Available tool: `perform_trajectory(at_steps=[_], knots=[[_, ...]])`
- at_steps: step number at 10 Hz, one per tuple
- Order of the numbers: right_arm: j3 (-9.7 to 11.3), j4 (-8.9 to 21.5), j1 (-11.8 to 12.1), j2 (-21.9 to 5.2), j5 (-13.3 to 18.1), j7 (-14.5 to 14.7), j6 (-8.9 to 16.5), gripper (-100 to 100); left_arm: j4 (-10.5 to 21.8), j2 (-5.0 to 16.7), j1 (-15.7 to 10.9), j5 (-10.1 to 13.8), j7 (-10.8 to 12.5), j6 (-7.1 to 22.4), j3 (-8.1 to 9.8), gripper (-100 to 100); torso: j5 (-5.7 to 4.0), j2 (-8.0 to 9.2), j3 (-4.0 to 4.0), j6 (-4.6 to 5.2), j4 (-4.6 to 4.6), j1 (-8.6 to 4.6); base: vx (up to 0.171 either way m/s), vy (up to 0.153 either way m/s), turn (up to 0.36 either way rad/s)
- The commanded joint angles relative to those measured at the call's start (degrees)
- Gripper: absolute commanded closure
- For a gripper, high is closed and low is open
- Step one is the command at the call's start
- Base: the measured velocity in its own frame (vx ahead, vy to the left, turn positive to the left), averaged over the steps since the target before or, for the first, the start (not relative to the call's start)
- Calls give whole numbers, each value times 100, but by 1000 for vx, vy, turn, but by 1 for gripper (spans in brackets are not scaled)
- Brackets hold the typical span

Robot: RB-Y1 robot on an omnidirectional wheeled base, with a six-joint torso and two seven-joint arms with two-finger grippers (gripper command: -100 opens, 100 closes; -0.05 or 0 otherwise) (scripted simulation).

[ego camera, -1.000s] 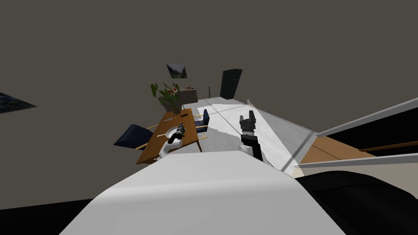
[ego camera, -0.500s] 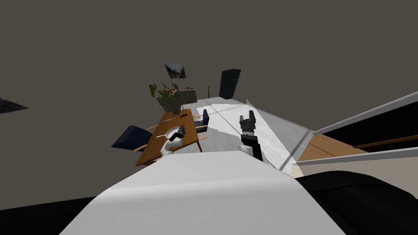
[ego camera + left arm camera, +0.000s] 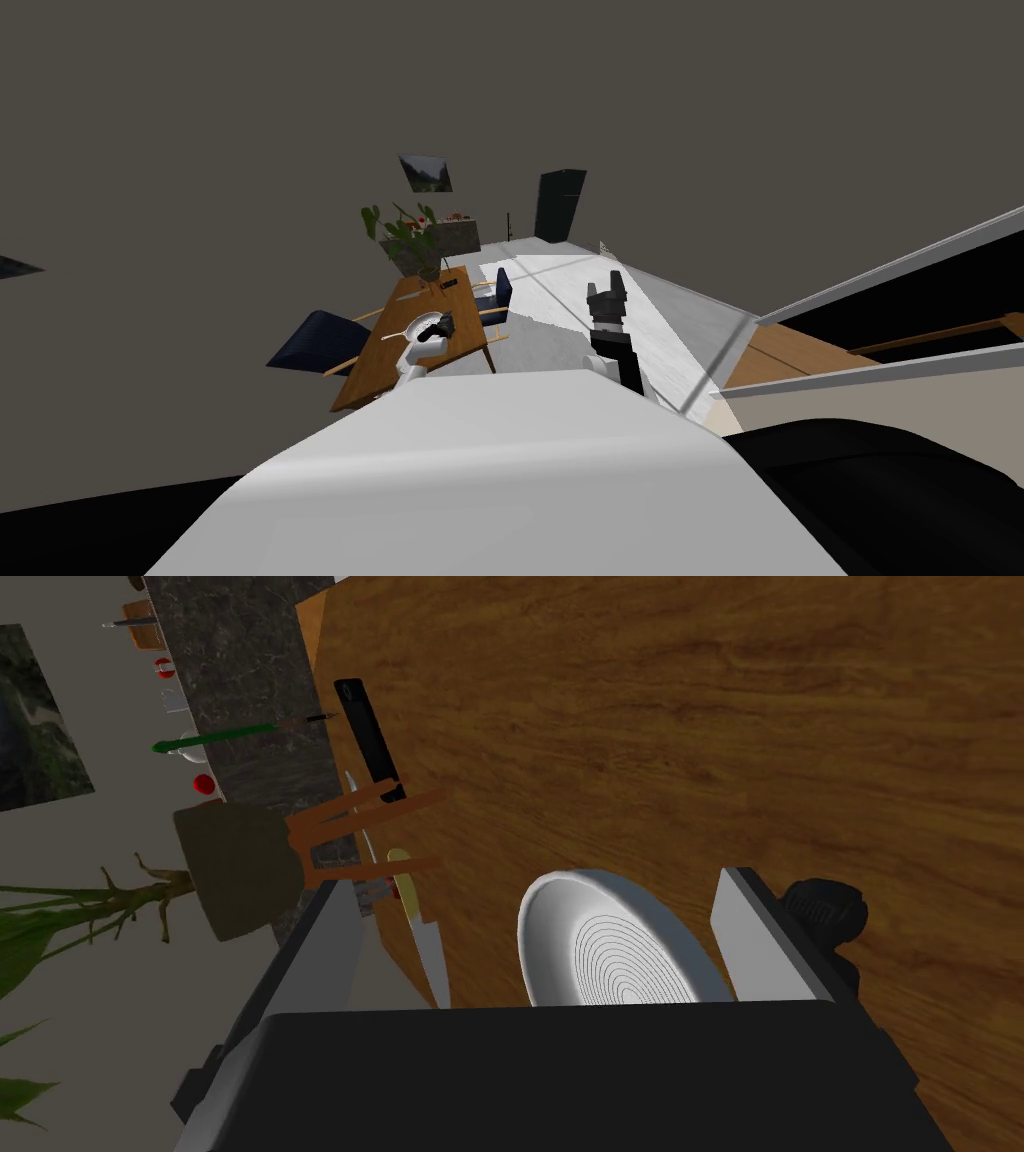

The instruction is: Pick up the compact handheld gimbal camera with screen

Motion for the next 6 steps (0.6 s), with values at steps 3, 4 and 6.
perform_trajectory(at_steps=[3,4,6], knots=[[0,0,0,0,0,0,0,0,528,54,-286,67,-70,495,36,-100,1,-2,-1,2,0,7,1,48,-65],[0,0,0,0,0,0,0,0,730,86,-412,102,-106,703,51,-100,1,-2,-1,-1,-1,5,0,47,-60],[0,0,0,0,0,0,0,0,979,120,-530,137,-144,899,65,-100,2,0,0,2,0,12,-6,64,-83]])
